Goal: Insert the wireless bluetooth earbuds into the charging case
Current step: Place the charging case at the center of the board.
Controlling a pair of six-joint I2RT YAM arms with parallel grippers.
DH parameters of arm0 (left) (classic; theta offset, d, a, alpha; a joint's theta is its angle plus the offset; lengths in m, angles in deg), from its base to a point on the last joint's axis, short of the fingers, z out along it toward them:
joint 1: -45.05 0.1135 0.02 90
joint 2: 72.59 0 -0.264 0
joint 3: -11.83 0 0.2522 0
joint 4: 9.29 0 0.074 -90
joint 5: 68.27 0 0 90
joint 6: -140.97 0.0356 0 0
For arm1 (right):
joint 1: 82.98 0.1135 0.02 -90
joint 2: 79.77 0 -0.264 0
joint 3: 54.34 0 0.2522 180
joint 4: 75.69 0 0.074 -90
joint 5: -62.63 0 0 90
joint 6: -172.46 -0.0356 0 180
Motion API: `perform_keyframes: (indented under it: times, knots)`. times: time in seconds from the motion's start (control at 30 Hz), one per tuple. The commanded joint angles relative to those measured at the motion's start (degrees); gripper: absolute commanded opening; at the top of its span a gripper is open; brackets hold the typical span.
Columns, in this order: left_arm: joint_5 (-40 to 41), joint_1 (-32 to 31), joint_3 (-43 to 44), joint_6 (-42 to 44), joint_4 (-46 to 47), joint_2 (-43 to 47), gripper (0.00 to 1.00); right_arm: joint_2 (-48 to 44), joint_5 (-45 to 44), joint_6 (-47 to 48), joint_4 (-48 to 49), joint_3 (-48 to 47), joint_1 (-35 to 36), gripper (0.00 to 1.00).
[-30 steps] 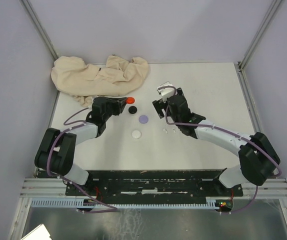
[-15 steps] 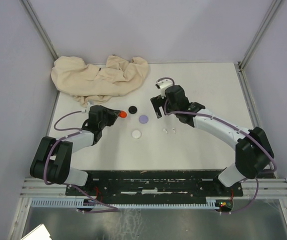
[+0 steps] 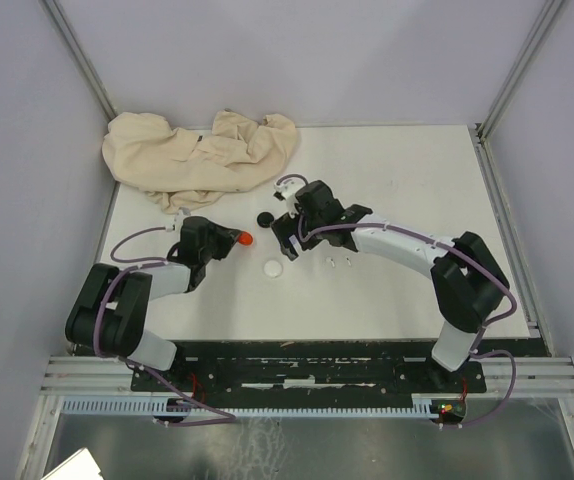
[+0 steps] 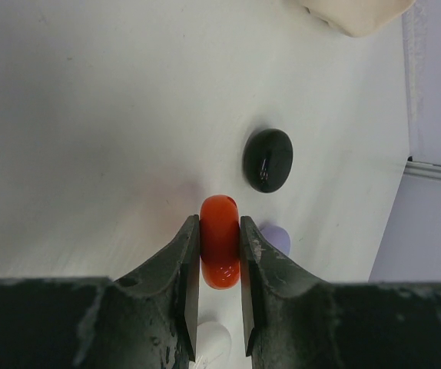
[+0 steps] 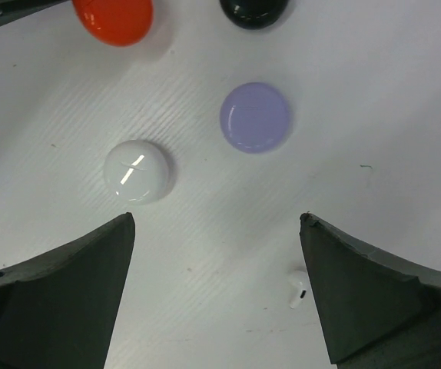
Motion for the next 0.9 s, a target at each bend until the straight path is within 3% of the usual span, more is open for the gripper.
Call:
perform_keyframes:
  times: [0.0, 0.17, 0.67, 0.87]
  knots:
    - [-0.44, 0.66, -0.54, 2.69, 4.85, -1.35, 0.03, 2.16, 3.03, -1.34, 0.95, -3.26, 2.12, 0.96]
    - [-1.15, 1.21, -0.56, 3.2, 4.9, -2.12, 0.07, 4.69, 2.97, -1.4, 0.37, -4.12, 4.09, 0.95]
    - [-2.25, 2.41, -0.2, 4.42, 1.85, -3.34, 0.44, 10.78, 0.62, -2.15, -0.91, -6.47, 8.21, 0.94]
    - [-1.84, 3.14, 0.25, 5.27, -2.15, -1.75, 0.54, 12.44, -0.4, -3.78, -1.79, -7.75, 9.11, 0.9]
